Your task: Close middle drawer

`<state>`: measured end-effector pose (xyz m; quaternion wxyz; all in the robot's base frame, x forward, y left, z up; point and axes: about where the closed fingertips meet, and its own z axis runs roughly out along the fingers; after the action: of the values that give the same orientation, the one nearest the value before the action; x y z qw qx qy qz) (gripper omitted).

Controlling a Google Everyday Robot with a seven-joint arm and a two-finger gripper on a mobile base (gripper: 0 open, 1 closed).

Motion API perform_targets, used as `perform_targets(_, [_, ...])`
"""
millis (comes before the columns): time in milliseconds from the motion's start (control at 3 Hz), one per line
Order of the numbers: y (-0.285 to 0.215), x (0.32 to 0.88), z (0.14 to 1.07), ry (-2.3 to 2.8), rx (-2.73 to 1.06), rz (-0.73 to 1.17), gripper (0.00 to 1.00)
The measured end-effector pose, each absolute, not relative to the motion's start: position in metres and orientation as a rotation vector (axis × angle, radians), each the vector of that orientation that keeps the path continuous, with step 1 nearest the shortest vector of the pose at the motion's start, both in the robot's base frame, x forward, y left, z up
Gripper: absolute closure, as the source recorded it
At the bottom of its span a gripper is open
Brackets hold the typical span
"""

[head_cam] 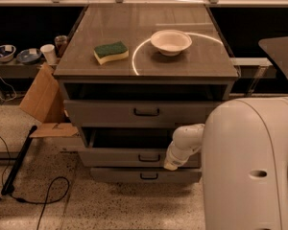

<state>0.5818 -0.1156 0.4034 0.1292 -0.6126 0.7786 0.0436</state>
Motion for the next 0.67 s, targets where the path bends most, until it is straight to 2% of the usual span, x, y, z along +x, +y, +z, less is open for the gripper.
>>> perform_targets(333, [-0.1161,0.5826,0.4033,2.268,-1.767,0.133,0.04])
perform_targets(667, [-0.1189,0.5821,0.4019,2.277,-1.754,0.148,0.0])
